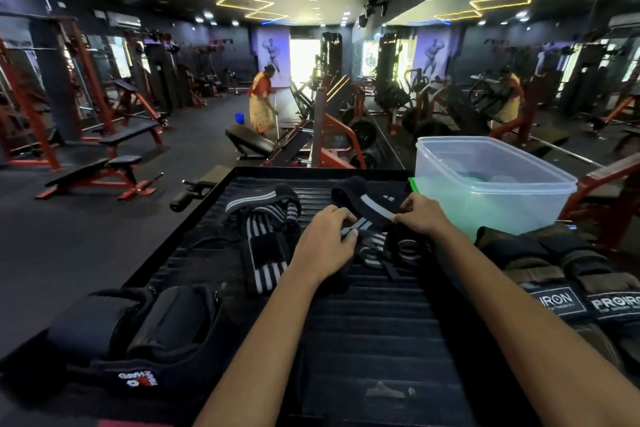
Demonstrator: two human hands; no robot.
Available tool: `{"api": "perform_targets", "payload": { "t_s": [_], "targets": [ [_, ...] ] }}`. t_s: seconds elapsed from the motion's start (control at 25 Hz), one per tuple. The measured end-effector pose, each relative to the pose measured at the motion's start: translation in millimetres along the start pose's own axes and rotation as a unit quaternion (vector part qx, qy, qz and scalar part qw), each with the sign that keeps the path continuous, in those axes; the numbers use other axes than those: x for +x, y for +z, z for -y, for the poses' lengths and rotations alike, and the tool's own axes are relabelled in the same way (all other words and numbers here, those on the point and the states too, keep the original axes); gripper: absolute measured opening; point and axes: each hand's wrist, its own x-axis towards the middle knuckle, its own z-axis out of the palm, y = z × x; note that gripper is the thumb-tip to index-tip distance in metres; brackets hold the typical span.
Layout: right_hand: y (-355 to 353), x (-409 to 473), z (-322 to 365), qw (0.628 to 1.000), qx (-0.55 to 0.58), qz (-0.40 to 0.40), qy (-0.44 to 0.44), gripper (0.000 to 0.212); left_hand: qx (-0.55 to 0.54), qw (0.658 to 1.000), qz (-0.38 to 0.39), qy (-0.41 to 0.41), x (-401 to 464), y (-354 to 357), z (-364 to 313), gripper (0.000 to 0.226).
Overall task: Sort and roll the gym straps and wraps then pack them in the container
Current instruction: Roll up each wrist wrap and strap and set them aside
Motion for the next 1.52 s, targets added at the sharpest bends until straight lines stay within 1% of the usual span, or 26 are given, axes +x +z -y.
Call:
{"api": "perform_targets", "payload": {
  "t_s": [0.12, 0.2, 0.32, 0.4, 0.48, 0.64, 0.72, 0.76, 0.84, 0.92, 1.0, 1.04, 1.12, 1.2, 1.32, 1.4, 1.44, 1.52],
  "targets": [
    [0.5, 11.0, 0.8, 0.998, -0.007, 0.055, 0.041, 0.047, 0.008, 1.0, 0.0, 0.007, -0.3, -2.1, 2.9, 0.023],
    [2.5, 18.1, -0.6, 0.996, -0.015, 0.068, 0.053, 0.056, 0.009, 1.0, 0.006, 0.0, 1.3, -3.0, 4.8, 0.024],
    [2.8, 22.5, 0.0, 0.997, -0.014, 0.055, 0.053, 0.062, 0.01, 1.0, 0.026, -0.005, 2.9, -2.3, 4.7, 0.024],
    [4.2, 23.5, -0.1, 0.999, 0.003, 0.029, 0.041, 0.064, 0.009, 1.0, 0.028, -0.004, 1.9, -2.2, 3.7, 0.024],
    [2.4, 19.8, 2.8, 1.0, 0.023, 0.0, 0.001, 0.058, 0.01, 1.0, 0.024, -0.006, 1.1, -3.1, 3.7, 0.023],
    [-10.1, 6.2, 15.4, 0.991, 0.024, -0.056, -0.119, 0.027, -0.008, 1.0, 0.01, -0.014, 2.5, -5.3, 8.0, 0.024],
    [-15.8, -3.1, 21.7, 0.978, -0.012, -0.098, -0.186, 0.022, -0.039, 0.999, -0.013, -0.028, 3.6, -6.6, 7.4, 0.025],
    [-17.1, -8.5, 23.3, 0.968, -0.031, -0.125, -0.215, 0.023, -0.071, 0.996, -0.027, -0.049, 4.2, -7.7, 8.0, 0.026],
    [-19.8, -22.5, 22.2, 0.942, -0.048, -0.194, -0.271, 0.026, -0.171, 0.976, -0.049, -0.124, 4.8, -11.3, 7.3, 0.037],
    [-21.9, -39.3, 16.8, 0.917, -0.034, -0.255, -0.304, 0.03, -0.27, 0.938, -0.071, -0.203, 7.0, -13.2, 10.5, 0.049],
    [-21.2, -54.8, 11.6, 0.904, -0.003, -0.287, -0.318, 0.032, -0.309, 0.913, -0.073, -0.257, 8.2, -16.2, 12.3, 0.057],
    [-19.4, -60.7, 10.3, 0.901, 0.009, -0.289, -0.323, 0.034, -0.304, 0.911, -0.061, -0.272, 7.0, -17.3, 12.8, 0.061],
    [-13.7, -67.7, 10.2, 0.899, 0.02, -0.283, -0.334, 0.038, -0.239, 0.93, -0.019, -0.279, 3.6, -17.9, 14.7, 0.067],
    [-10.1, -69.3, 9.5, 0.898, 0.027, -0.279, -0.34, 0.041, -0.187, 0.948, 0.027, -0.258, 1.9, -16.4, 16.7, 0.075],
    [-7.0, -69.0, 6.3, 0.902, 0.042, -0.273, -0.333, 0.041, -0.184, 0.955, 0.097, -0.211, 1.1, -19.1, 14.8, 0.067],
    [-4.9, -69.9, 4.5, 0.904, 0.044, -0.267, -0.332, 0.04, -0.189, 0.956, 0.129, -0.185, 1.2, -20.3, 14.9, 0.056],
    [-5.0, -70.1, 5.0, 0.904, 0.047, -0.266, -0.331, 0.04, -0.203, 0.955, 0.126, -0.176, 1.1, -20.5, 15.4, 0.045],
    [-5.9, -69.3, 6.4, 0.901, 0.032, -0.289, -0.323, 0.035, -0.258, 0.946, 0.086, -0.173, 1.5, -20.9, 15.5, 0.026]
  ]
}}
